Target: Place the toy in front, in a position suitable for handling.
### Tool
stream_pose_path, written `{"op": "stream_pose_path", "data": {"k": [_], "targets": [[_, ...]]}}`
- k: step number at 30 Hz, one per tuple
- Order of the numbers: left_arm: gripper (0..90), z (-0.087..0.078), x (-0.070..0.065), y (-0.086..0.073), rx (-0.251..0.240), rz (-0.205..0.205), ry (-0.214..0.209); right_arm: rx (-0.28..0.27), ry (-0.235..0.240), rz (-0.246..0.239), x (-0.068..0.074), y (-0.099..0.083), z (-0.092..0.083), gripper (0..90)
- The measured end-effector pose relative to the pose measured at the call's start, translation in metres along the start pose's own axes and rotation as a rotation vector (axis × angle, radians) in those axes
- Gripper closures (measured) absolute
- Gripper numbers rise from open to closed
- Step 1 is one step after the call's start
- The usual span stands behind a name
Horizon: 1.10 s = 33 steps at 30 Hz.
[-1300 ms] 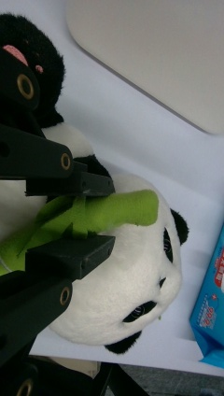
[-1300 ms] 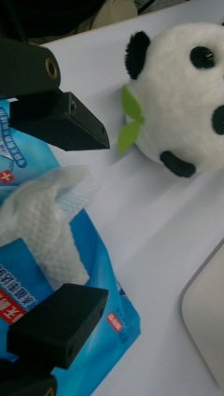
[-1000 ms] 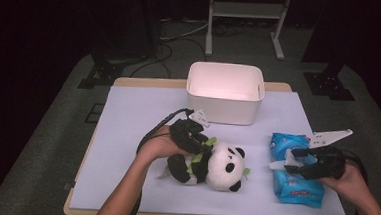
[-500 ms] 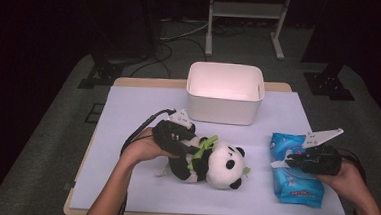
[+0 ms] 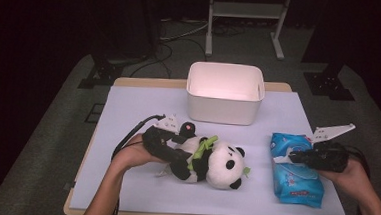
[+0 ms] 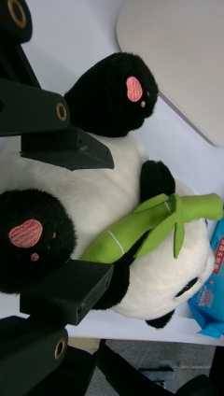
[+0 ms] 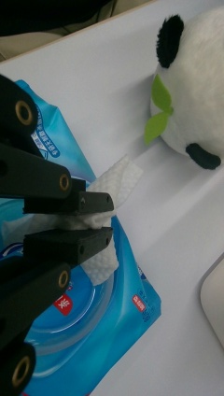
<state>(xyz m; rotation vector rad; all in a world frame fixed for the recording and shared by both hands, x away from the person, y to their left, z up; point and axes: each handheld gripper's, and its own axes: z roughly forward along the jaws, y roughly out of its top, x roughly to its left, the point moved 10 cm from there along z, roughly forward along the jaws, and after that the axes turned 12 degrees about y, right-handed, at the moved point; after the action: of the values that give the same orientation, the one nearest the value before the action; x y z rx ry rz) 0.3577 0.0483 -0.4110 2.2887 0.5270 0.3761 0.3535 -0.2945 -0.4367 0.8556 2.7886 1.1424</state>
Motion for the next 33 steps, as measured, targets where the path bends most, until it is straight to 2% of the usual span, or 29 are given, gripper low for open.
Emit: {"op": "stream_pose_path", "data": {"k": [20, 24, 27, 31, 33], "targets": [[37.1, -0.005, -0.002, -0.007, -0.026, 0.005, 0.010, -0.096, 0.050, 0.005, 0.007, 0.021, -0.026, 83.1], [36.7, -0.004, -0.002, -0.008, -0.027, 0.006, 0.011, -0.118, 0.066, -0.015, 0.013, 0.035, -0.033, 83.5], [36.2, -0.004, -0.003, -0.009, -0.028, 0.007, 0.008, -0.114, 0.072, -0.030, 0.015, 0.041, -0.033, 83.5], [35.7, -0.003, -0.004, -0.010, -0.028, 0.004, 0.005, -0.147, 0.114, -0.074, 0.028, 0.065, -0.034, 83.7], [35.7, -0.003, -0.004, -0.011, -0.032, 0.001, 0.002, -0.152, 0.122, -0.083, 0.031, 0.070, -0.035, 83.7]]}}
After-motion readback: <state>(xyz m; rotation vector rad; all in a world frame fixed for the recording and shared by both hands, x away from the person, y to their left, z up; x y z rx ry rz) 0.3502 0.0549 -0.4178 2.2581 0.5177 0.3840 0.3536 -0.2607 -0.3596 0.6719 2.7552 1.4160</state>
